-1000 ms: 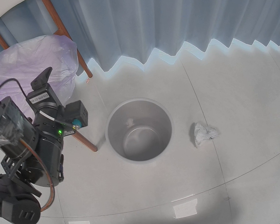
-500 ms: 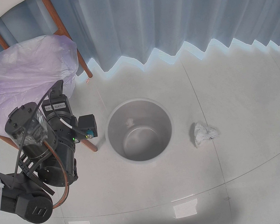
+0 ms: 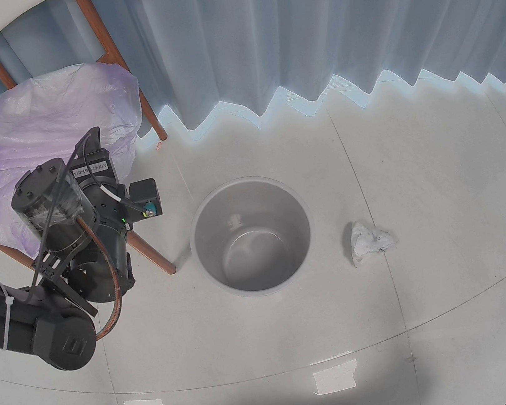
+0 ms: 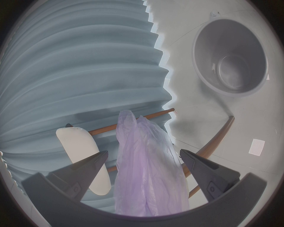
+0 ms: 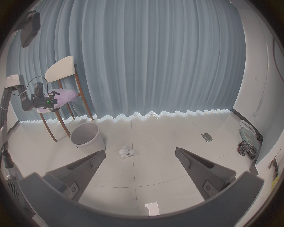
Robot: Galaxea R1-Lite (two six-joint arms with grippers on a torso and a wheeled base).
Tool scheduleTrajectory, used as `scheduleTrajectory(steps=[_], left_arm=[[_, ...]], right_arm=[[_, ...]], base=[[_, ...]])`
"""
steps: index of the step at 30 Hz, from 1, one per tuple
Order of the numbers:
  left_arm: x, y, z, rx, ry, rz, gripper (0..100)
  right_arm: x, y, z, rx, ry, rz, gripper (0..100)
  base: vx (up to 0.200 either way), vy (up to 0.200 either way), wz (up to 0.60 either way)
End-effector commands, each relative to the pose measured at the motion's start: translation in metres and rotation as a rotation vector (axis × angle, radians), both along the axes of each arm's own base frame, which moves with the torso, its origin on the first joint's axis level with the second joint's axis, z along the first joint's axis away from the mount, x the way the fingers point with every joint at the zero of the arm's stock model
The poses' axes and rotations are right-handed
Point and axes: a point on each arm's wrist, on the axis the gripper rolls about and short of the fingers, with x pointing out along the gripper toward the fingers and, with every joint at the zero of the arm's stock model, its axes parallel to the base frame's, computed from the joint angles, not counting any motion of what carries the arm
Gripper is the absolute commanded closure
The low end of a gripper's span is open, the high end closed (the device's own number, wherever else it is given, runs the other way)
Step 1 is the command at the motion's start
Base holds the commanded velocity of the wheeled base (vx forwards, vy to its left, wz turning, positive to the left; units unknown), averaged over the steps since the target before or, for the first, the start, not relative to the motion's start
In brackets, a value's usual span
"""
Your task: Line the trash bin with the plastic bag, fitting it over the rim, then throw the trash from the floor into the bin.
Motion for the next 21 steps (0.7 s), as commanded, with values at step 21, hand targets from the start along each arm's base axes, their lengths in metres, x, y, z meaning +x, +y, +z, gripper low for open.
scheduleTrajectory(steps=[21], left_arm=[[0.0175, 0.0047, -0.0049, 0.0, 0.004, 0.04, 0]], right_arm=[[0.0, 0.0, -0.0051, 0.001, -0.001, 0.0, 0]], base=[[0.0, 0.0, 0.0]])
